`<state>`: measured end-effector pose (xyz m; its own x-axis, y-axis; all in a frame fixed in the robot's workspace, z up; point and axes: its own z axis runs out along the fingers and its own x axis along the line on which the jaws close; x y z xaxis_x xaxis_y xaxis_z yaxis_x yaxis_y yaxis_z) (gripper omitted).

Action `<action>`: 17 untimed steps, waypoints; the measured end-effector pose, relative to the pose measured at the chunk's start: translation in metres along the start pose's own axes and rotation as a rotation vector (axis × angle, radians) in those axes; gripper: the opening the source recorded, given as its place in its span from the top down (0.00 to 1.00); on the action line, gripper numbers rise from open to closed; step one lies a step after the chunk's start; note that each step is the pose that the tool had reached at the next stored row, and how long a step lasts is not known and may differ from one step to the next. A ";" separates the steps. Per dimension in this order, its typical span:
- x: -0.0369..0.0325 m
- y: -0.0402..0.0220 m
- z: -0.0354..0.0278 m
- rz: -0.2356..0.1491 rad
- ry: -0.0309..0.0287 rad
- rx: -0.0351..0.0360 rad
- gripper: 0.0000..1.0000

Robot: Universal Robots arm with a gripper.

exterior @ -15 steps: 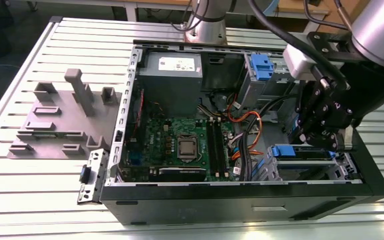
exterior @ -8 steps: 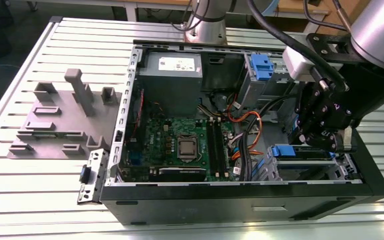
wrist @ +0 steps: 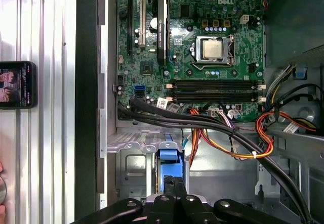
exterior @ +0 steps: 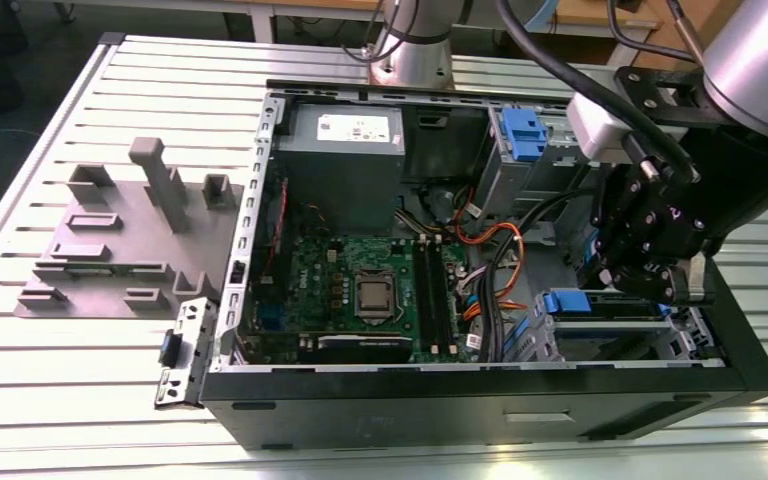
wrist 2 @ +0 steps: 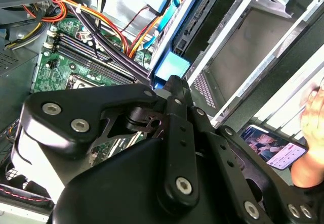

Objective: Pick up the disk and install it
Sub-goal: 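Insert the first disk wire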

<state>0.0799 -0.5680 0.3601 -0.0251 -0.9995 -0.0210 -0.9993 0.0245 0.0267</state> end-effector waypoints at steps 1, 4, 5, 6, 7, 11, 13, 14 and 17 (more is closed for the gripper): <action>0.0000 -0.0009 0.0000 0.000 0.0000 0.0000 0.89; -0.0001 -0.0036 -0.0001 0.000 0.0000 0.0000 0.89; -0.0002 -0.0036 -0.0001 0.000 -0.0001 0.0000 0.89; -0.0001 -0.0037 0.0000 0.000 -0.0001 0.0000 0.89; -0.0001 -0.0037 -0.0001 0.000 0.0000 0.0001 0.89; -0.0001 -0.0038 -0.0001 0.000 0.0000 0.0000 0.89; -0.0001 -0.0041 -0.0001 0.000 -0.0001 0.0000 0.89; -0.0001 -0.0048 -0.0001 0.000 0.0000 0.0000 0.89; -0.0002 -0.0083 -0.0002 0.000 0.0001 0.0000 0.89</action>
<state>0.0882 -0.5680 0.3601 -0.0253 -0.9995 -0.0210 -0.9993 0.0247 0.0266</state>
